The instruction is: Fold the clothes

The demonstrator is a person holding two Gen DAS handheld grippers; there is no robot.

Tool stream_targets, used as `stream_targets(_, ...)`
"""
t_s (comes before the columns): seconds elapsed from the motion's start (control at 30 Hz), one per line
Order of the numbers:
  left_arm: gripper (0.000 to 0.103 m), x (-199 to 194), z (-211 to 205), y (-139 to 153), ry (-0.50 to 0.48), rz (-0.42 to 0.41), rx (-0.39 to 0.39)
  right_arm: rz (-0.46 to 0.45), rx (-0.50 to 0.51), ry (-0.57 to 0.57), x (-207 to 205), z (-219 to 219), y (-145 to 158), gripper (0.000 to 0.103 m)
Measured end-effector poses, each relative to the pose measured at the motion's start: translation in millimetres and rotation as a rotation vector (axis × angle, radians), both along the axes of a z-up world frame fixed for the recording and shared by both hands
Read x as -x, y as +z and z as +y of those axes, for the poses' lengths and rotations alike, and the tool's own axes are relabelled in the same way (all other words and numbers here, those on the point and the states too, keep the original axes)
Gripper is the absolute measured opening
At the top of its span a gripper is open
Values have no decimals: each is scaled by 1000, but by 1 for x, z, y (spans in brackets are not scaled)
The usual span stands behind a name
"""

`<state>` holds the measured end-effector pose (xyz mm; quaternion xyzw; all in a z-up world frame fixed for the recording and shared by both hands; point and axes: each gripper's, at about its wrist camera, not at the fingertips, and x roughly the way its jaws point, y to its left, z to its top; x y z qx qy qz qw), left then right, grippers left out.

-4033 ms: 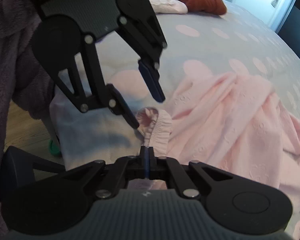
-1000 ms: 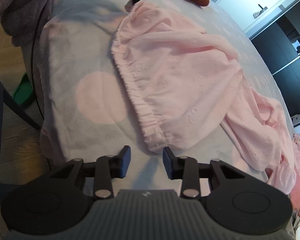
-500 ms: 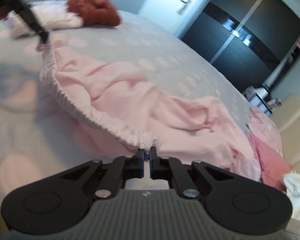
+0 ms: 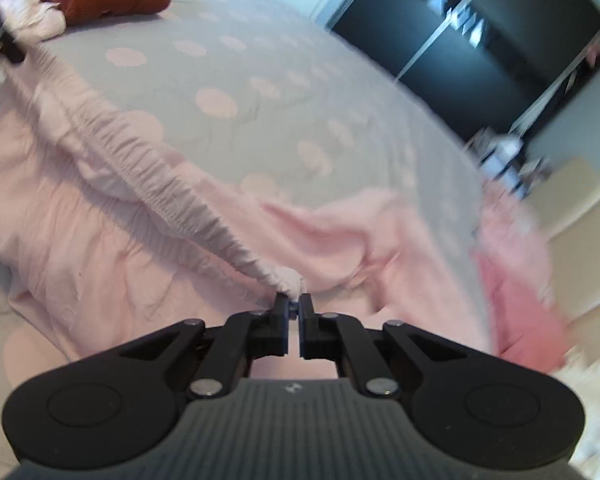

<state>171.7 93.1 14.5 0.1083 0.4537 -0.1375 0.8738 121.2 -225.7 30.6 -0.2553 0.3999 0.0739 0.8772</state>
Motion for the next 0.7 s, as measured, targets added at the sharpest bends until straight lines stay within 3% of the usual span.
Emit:
stream_targets(0.07,3,-4,0,-11,-9,33,-5,67,-98,-44,-11,-11,-3,12)
stream_targets(0.17,6,-3,-2,-25,-16,86,10,106,-209,-116,-18,-25,-4,32)
stream_targets(0.27,17,-2,-1,-28,-1,117,74,146,-305,-176,-19,-36,-1,33)
stream_targets(0.53,21,-11,7,-28,100,141,161,181,-630,-368,-31,-69,7,37)
stream_targets(0.7,28,-22,16,-32,177,171,209,213,-647,-438,-50,-62,-5,38)
